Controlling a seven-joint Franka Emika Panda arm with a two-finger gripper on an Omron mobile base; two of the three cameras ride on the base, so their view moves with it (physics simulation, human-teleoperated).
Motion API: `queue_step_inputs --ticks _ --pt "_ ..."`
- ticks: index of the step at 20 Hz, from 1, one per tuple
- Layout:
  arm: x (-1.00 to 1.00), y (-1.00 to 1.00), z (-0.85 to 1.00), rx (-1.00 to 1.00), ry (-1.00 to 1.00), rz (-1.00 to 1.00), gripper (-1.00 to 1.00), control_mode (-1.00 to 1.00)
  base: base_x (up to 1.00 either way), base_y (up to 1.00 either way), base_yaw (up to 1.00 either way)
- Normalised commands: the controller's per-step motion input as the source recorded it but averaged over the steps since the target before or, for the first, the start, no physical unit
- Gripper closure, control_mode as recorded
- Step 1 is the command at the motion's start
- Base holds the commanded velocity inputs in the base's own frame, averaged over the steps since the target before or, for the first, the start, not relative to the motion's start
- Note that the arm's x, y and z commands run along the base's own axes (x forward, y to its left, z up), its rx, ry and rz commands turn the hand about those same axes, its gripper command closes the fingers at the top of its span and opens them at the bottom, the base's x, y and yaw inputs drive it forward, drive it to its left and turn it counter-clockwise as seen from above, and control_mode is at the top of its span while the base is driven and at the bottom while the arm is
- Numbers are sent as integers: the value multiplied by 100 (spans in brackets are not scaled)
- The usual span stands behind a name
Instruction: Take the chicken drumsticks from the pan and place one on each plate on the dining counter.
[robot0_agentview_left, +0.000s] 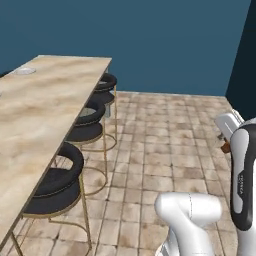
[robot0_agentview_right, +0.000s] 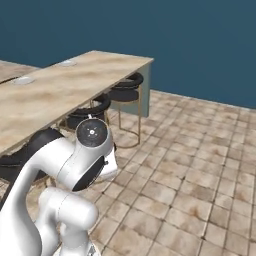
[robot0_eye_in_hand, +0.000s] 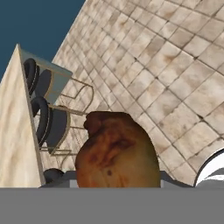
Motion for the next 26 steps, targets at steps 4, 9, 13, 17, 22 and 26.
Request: queue_step_inputs --ticks 4,9,13,17,22,26 --pt "0 0 0 0 0 0 100 100 100 0 -12" --pt "0 0 0 0 0 0 100 100 100 -2 -4" --pt "0 0 0 0 0 0 100 100 100 -4 0" --pt "0 0 0 0 0 0 100 100 100 -15 1" --pt "0 0 0 0 0 0 100 100 100 -43 17" --pt "0 0 0 0 0 0 100 100 100 -63 31"
